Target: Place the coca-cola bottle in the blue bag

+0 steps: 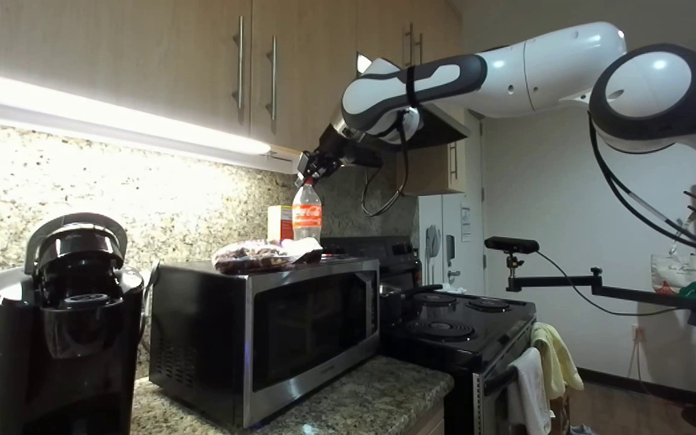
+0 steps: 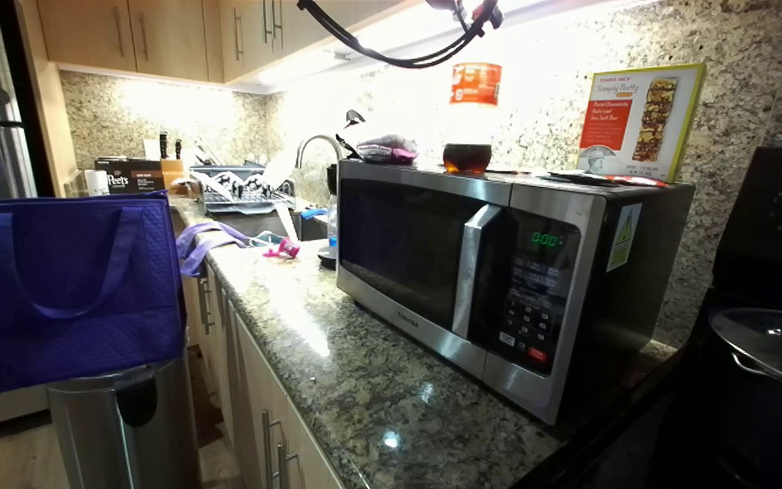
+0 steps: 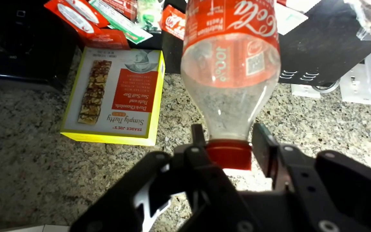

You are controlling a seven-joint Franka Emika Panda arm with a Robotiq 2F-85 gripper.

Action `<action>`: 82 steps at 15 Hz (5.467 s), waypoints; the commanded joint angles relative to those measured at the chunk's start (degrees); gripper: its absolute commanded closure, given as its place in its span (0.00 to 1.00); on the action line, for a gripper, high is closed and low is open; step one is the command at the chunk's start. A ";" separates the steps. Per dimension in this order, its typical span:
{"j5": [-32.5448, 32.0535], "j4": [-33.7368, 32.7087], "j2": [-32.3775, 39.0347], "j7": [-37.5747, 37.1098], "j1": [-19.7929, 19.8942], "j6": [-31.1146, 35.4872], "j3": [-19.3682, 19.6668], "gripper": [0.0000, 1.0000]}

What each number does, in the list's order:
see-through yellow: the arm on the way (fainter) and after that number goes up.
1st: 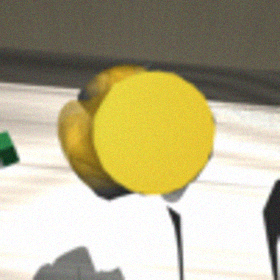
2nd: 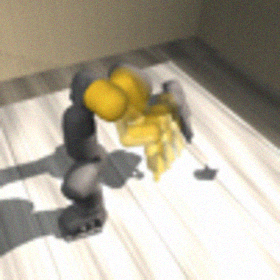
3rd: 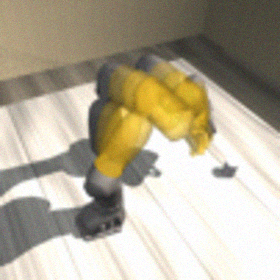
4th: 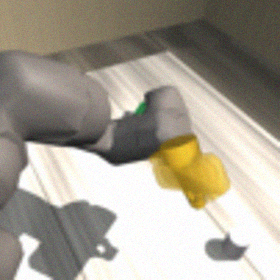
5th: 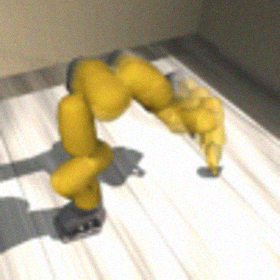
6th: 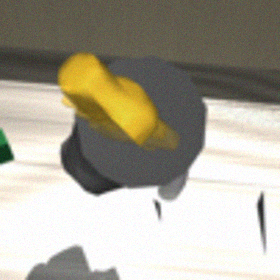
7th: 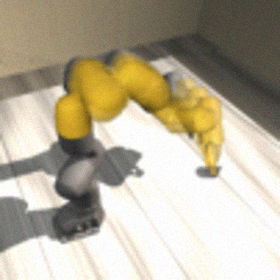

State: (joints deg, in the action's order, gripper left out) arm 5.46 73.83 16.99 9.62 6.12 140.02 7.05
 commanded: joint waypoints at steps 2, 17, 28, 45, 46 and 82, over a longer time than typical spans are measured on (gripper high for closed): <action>2.80 -1.22 0.53 2.18 1.16 1.02 -0.87 0.86; -12.04 21.55 -21.88 -5.41 -9.58 -1.57 -4.29 0.85; -17.25 27.58 -29.16 -8.78 -10.24 -3.47 -10.67 0.85; -19.96 12.72 -21.60 5.39 -14.95 -14.82 -16.68 0.64; -19.96 12.70 -21.60 5.44 -14.95 -14.83 -16.68 0.85; -29.82 15.39 -5.89 21.08 -31.72 6.00 -29.08 0.85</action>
State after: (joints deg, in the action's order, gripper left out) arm -20.01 88.65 8.26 32.16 -24.44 140.78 -21.84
